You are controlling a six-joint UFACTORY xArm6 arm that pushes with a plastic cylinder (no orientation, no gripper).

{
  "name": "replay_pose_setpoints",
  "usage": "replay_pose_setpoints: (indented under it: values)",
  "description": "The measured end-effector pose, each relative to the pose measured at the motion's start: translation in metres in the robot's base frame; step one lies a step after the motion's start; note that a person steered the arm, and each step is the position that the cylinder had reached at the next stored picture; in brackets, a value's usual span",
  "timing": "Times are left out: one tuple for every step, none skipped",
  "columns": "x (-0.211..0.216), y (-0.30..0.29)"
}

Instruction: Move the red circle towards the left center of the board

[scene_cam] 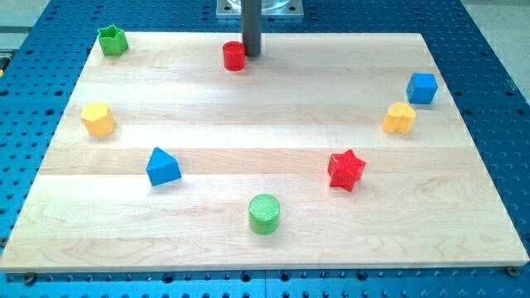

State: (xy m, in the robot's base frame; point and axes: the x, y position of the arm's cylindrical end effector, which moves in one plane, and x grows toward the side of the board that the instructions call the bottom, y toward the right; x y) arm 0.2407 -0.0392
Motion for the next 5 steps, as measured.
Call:
replay_pose_setpoints:
  values:
    - [0.007, -0.046]
    - [0.008, 0.033]
    - [0.021, 0.010]
    - [0.045, -0.064]
    - [0.047, -0.067]
